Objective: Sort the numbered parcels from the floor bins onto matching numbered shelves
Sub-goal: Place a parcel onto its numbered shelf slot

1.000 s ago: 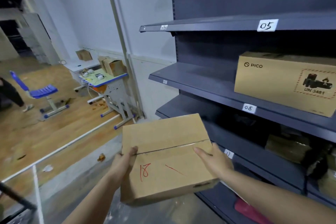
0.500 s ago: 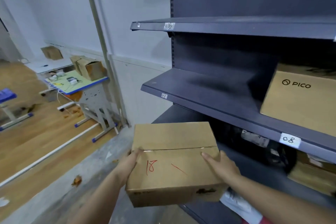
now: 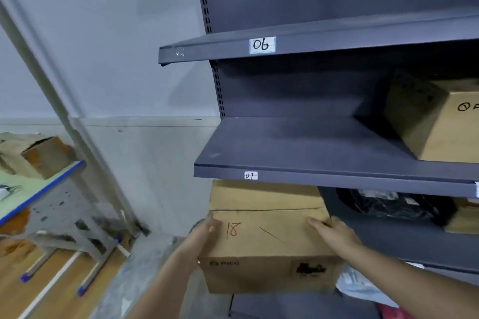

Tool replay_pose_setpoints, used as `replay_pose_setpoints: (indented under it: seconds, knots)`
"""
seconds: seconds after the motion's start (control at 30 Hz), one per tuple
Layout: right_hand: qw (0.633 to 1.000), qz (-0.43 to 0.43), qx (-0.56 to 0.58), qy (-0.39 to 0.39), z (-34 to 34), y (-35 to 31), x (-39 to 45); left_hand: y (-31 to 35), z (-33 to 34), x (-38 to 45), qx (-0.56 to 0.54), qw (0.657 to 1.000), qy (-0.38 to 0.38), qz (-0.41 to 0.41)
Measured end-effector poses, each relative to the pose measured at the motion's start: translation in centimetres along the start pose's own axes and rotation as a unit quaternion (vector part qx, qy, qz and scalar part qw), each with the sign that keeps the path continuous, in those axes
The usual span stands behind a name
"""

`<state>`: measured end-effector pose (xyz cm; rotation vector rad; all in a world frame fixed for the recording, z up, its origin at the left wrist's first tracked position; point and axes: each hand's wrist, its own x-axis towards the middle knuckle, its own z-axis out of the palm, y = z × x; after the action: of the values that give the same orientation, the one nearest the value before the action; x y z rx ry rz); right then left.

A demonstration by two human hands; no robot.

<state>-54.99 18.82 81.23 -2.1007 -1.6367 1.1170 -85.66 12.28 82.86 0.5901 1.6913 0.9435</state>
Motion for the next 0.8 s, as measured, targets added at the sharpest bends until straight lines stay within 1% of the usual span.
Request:
replay_pose_setpoints:
  seconds: [0.03,0.13,0.2,0.27,0.33,0.4,0.53,0.7,0.8]
  knots:
    - [1.0,0.008,-0.002,0.008,0.4,-0.7,0.3,0.6,-0.5,1.1,0.008,1.0,-0.01,-0.002]
    - [0.999,0.029,-0.003,0.026,1.1,-2.7,1.9,1.9,-0.9,4.2,-0.002,0.999,-0.023,0.028]
    - [0.999,0.033,0.015,0.037,1.7,-3.5,3.4,2.2,-1.2,6.4,-0.016,0.999,-0.03,0.018]
    - [0.998,0.031,0.04,0.043,2.2,-4.0,5.0,2.4,-1.3,8.7,-0.042,0.998,-0.041,0.024]
    - [0.996,0.024,0.064,0.052,2.6,-4.4,6.4,2.5,-1.1,10.8,-0.067,0.996,-0.05,0.039]
    - [0.994,0.014,0.081,0.066,3.0,-4.6,7.8,2.5,-0.8,12.9,-0.088,0.991,-0.068,0.071]
    - [0.985,-0.017,0.138,0.098,4.1,-4.0,10.4,1.8,0.1,16.6,-0.1,0.982,-0.087,0.132]
    - [0.975,-0.052,0.178,0.126,5.1,-3.7,13.0,1.7,1.2,19.6,-0.127,0.975,-0.084,0.164]
    - [0.975,-0.052,0.161,0.142,5.0,-4.3,14.5,2.1,1.5,21.3,-0.131,0.972,-0.078,0.177]
